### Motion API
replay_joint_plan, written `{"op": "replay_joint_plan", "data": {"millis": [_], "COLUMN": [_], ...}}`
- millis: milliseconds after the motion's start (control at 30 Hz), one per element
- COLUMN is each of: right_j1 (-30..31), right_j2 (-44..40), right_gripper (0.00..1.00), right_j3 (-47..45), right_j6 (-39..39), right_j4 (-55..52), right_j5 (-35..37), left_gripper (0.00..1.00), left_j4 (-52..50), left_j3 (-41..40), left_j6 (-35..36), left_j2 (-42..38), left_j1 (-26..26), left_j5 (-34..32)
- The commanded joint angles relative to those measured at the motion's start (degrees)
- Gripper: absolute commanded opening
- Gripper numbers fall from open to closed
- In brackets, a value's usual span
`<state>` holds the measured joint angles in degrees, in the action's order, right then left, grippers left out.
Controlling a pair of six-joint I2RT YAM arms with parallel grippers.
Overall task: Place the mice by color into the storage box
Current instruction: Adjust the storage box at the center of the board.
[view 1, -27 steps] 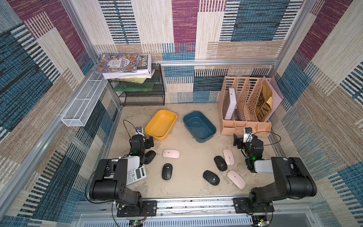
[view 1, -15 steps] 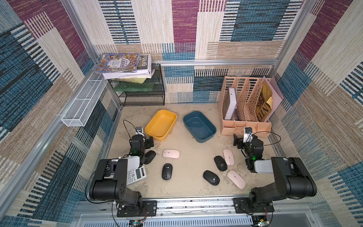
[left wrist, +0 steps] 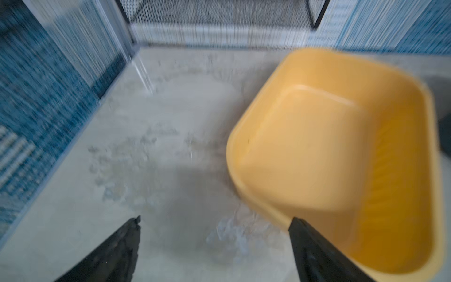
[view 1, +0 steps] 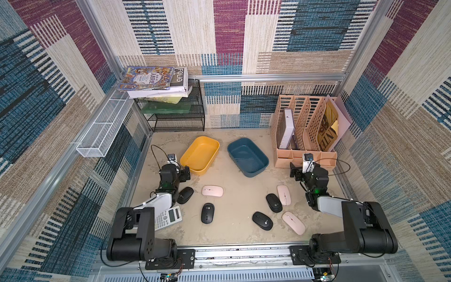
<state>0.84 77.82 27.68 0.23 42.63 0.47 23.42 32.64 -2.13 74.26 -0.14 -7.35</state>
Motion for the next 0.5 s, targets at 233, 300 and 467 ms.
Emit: {"op": "replay_joint_plan", "data": {"millis": [233,300,467], "right_j1": [16.94,19.47,22.94], "right_j2": [-10.27,-6.97,12.91], "right_gripper": [0.65,0.27,0.00], "right_j3": [15.08,20.55,42.71], "right_j6": [10.42,12.15,12.98], "right_j4": [-39.02,-43.25,-58.52], "right_j5": [0.91,-1.82,-8.39], "left_gripper": [0.92,0.82,0.26], "left_j4": [-34.49,-41.70,-56.25], "left_j3": [9.50,16.74,34.74], "left_j6": [-12.35,-13.25,-11.30], "left_j2": [-26.11,-20.07,2.98], "left_j1": [-0.62,-1.95,-4.86], "left_j5": [2.18,6.43,14.06]}}
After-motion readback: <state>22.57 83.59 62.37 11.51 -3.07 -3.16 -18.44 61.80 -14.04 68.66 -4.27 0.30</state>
